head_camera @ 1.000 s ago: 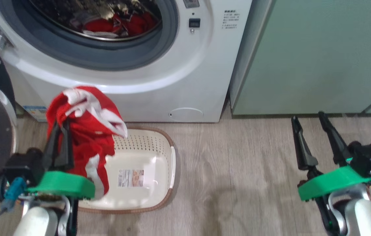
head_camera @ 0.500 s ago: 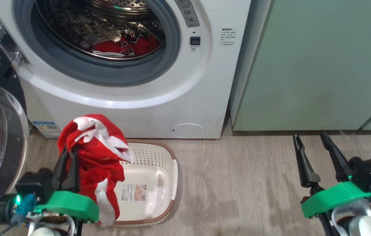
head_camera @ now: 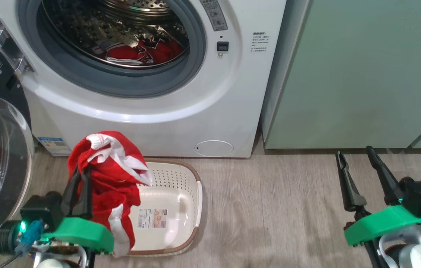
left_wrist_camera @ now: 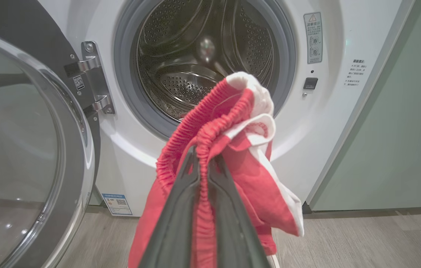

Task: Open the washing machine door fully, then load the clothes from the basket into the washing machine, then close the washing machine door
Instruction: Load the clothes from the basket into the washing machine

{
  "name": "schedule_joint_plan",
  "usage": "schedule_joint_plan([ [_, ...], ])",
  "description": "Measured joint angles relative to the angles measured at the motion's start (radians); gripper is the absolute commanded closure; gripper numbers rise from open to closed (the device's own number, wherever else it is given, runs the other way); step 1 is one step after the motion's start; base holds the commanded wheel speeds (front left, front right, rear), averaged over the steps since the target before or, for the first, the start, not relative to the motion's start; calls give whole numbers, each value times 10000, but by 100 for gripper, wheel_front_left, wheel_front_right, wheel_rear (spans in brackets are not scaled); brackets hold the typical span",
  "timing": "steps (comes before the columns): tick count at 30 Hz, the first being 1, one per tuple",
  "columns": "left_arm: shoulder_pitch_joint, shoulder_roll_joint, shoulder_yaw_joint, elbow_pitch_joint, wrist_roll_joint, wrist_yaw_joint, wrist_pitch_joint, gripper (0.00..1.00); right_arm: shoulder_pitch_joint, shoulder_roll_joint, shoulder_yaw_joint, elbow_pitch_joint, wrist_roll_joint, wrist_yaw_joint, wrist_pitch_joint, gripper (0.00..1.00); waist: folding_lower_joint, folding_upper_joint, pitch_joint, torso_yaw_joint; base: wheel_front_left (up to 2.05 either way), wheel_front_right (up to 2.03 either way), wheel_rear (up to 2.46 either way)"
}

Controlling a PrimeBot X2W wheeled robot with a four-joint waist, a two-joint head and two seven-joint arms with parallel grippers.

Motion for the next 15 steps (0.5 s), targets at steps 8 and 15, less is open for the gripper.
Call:
schedule_joint_plan([
  [8, -10, 0, -82, 2, -17, 2, -15, 100, 0, 2, -50, -142, -92, 0, 86, 0, 0, 0, 97, 20, 0, 0, 0],
  [15, -272, -15, -86, 79, -33, 13, -61, 100, -8, 2, -81, -374, -104, 0, 165, 0, 1, 0, 457, 8, 0, 0, 0],
])
